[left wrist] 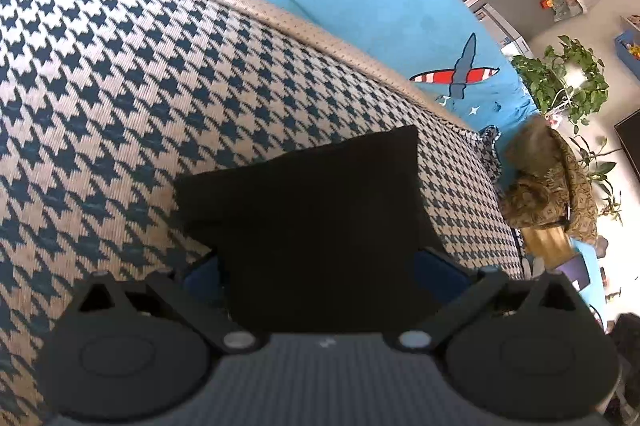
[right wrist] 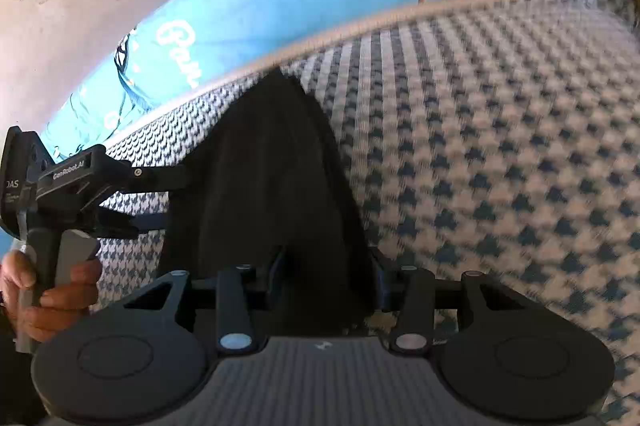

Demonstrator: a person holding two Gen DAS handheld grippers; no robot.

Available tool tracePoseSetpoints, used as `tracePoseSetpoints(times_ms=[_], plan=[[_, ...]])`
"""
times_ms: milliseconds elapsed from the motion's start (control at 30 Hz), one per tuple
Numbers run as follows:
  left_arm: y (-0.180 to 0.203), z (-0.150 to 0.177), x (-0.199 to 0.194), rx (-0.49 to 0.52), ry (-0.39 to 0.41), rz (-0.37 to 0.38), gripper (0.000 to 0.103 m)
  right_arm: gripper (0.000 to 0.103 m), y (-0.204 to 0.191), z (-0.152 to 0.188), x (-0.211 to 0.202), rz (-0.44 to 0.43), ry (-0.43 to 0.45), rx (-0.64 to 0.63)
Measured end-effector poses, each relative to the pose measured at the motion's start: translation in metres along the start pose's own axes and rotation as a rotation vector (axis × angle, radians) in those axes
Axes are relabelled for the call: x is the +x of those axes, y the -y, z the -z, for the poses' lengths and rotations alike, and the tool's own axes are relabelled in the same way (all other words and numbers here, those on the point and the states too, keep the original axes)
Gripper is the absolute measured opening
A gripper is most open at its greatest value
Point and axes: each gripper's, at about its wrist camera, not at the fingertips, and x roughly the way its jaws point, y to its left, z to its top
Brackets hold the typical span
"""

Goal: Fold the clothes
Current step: 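Close the right gripper on the bundle while the left gripper grasps its other side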

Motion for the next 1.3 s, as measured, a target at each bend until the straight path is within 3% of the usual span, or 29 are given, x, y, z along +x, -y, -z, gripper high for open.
tracePoseSetpoints(times_ms=[167,400,600,1000,1133,1300], plan=[[0.011,0.000,-0.003,0.025,0.012,-0.004,0.103,0.047,-0.023,-0.001,-0.019,0.090,0.143,-0.162],[0.020,0.000,-0.009,0.066,0.016,-0.001,0.103,0.046,-0.070,0.013,-0.004,-0.081,0.139,-0.319],[0.022,-0.001,-0.009,0.069,0.006,0.003,0.103,0.046,-0.108,0.028,0.023,-0.159,0.102,-0.431],[0.023,-0.004,-0.011,0.073,-0.009,0.009,0.103,0.046,-0.142,0.040,0.070,-0.115,0.084,-0.554],[0.022,-0.004,-0.011,0.068,-0.015,0.017,0.103,0.045,-0.145,0.044,0.086,-0.043,0.088,-0.582],[0.019,-0.004,-0.012,0.069,-0.014,0.001,0.103,0.012,-0.138,0.041,0.093,0.010,0.097,-0.554]])
